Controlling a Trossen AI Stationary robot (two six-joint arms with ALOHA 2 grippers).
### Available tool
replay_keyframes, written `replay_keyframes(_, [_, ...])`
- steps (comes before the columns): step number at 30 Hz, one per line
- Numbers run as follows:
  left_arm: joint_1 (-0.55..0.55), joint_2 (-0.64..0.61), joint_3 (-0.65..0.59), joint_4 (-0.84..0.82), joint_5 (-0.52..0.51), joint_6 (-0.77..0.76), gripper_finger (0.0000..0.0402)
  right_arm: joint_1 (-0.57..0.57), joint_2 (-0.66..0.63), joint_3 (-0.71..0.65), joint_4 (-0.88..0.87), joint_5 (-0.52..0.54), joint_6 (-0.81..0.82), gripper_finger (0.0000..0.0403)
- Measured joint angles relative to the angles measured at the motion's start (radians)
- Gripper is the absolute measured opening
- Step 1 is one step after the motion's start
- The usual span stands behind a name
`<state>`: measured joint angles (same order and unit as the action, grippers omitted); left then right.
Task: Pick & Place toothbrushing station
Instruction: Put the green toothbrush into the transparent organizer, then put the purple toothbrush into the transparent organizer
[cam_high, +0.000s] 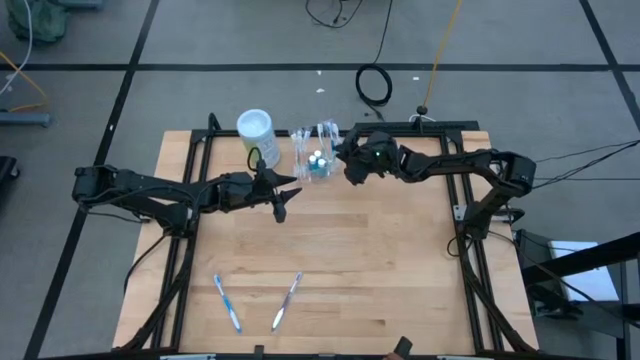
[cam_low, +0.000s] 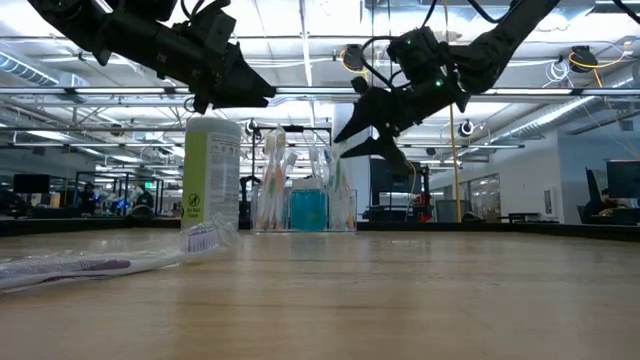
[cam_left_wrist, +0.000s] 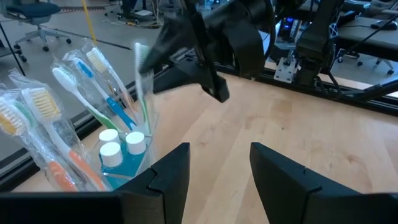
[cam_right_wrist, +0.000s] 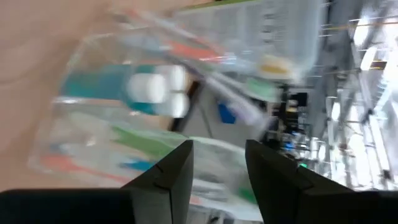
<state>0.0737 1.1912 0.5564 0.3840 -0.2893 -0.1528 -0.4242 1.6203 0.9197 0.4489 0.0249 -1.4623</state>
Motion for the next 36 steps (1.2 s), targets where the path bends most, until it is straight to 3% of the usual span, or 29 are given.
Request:
replay_keyframes(5, [0.000,0.000,0.000,0.000,0.000,0.000,0.0175,0.001,-0.002,-0.002,0.074,0.050,0.003,0.0141])
replay_keyframes(7, [0.000,0.000,0.000,-0.001,0.001,0.000,0.0175,0.000,-0.002,-0.001,0.096,0.049,0.076,0.0141])
replay_keyframes(14, [0.000,0.000,0.000,-0.015,0.001,0.000,0.0175,0.050,0.000,-0.001,0.043,0.053,0.196,0.0141])
replay_keyframes(17, [0.000,0.000,0.000,-0.016,0.002,0.000,0.0175,0.088,-0.001,-0.001,0.119,0.054,0.374,0.0141])
replay_keyframes(22, [0.000,0.000,0.000,-0.016,0.001,0.000,0.0175,0.143,-0.001,-0.001,0.195,-0.027,0.943,0.0141])
replay_keyframes(24, [0.000,0.000,0.000,-0.016,0.002,-0.002,0.0175,0.152,-0.001,-0.001,0.208,-0.068,1.101,0.0141])
replay_keyframes(32, [-0.019,0.000,0.000,-0.047,0.005,-0.068,0.0175,0.158,-0.001,-0.001,0.158,-0.079,1.261,0.0141])
replay_keyframes(36, [-0.039,0.000,0.000,-0.086,0.005,-0.105,0.0175,0.159,0.000,-0.001,0.012,-0.079,1.343,0.0141])
